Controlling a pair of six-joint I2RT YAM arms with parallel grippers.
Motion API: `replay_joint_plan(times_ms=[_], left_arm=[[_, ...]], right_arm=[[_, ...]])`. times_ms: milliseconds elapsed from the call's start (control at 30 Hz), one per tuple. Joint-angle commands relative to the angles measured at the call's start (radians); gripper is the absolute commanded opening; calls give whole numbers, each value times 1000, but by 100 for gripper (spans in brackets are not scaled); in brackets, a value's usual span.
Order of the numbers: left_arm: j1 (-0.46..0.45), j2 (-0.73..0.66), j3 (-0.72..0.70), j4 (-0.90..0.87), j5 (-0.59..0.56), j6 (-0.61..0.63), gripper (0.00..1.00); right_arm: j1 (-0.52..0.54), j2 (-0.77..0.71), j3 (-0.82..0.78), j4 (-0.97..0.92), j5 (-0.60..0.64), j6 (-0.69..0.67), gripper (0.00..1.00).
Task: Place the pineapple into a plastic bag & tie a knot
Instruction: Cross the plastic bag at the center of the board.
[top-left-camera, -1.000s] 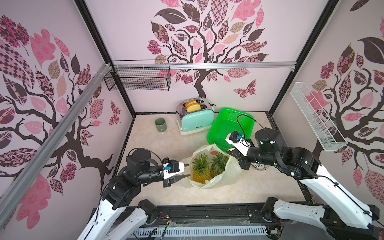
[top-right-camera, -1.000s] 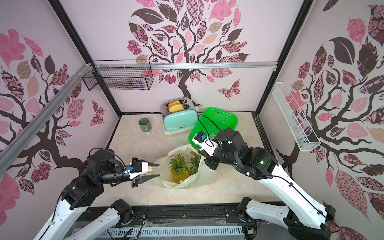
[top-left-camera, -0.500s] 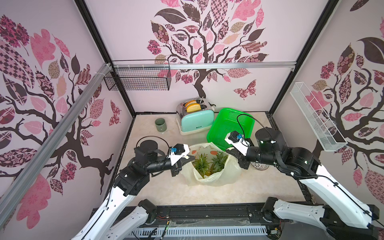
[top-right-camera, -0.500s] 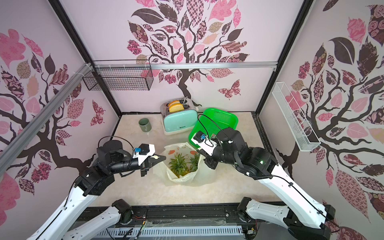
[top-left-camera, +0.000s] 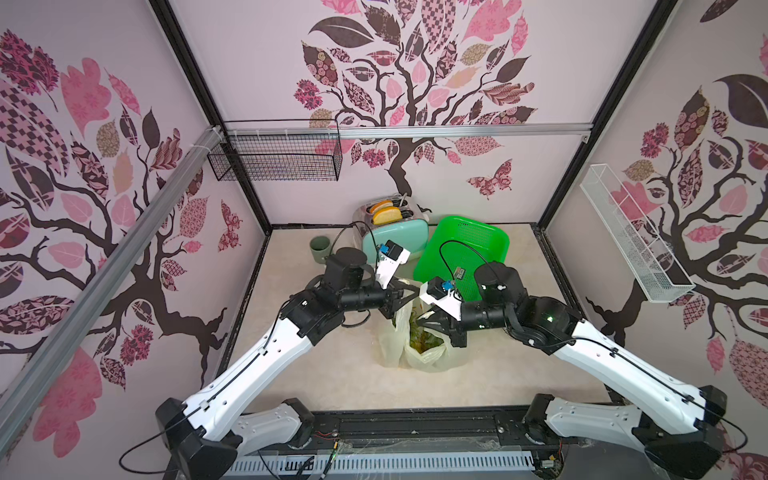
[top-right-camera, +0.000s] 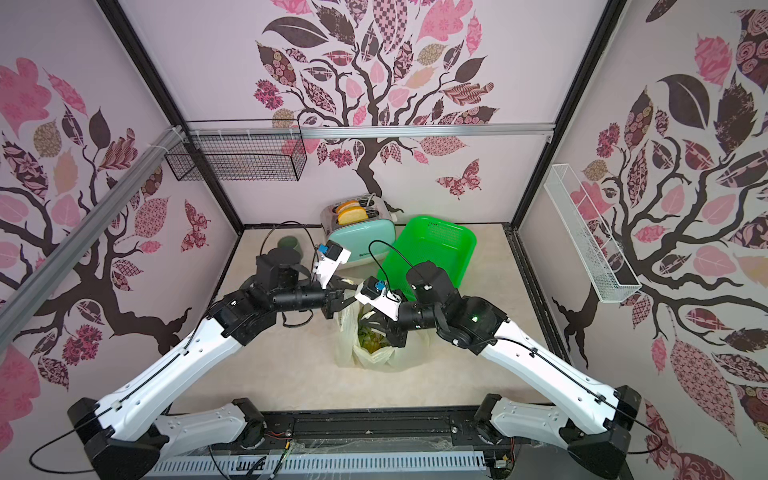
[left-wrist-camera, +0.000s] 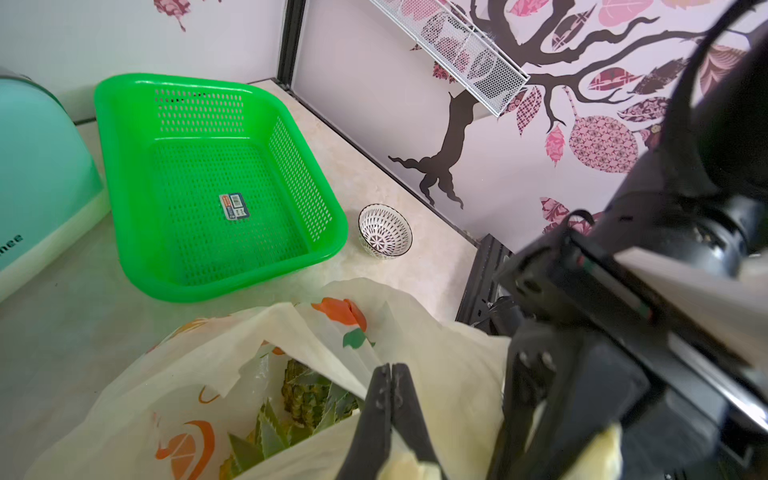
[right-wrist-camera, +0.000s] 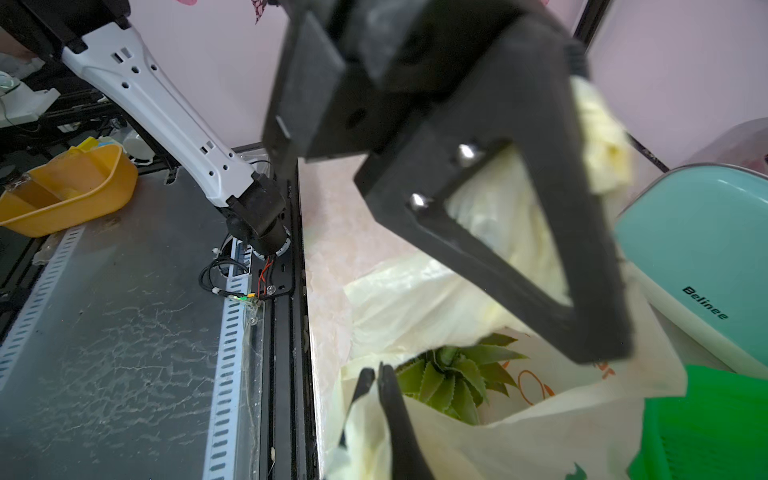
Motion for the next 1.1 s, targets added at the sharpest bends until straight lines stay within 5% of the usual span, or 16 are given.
replay_joint_plan(times_ms=[0, 200, 433, 600, 700, 1067], left_arm=[[-3, 56, 34, 20, 10, -94, 0], [-2, 96, 11, 101, 71, -120, 3], [0, 14, -60, 148, 86, -69, 49], [35, -64, -130, 198, 112, -57, 67], [78, -137, -180, 221, 142, -19, 87], [108, -289, -291, 108, 199, 286, 96]], right_arm=[[6, -7, -27, 137, -36, 24, 0], [4, 0, -116, 265, 25, 49, 0], [-4, -6, -142, 266, 79, 49, 0], [-6, 8, -142, 269, 65, 61, 0], [-7, 6, -139, 269, 53, 68, 0], [-7, 4, -119, 247, -8, 83, 0]])
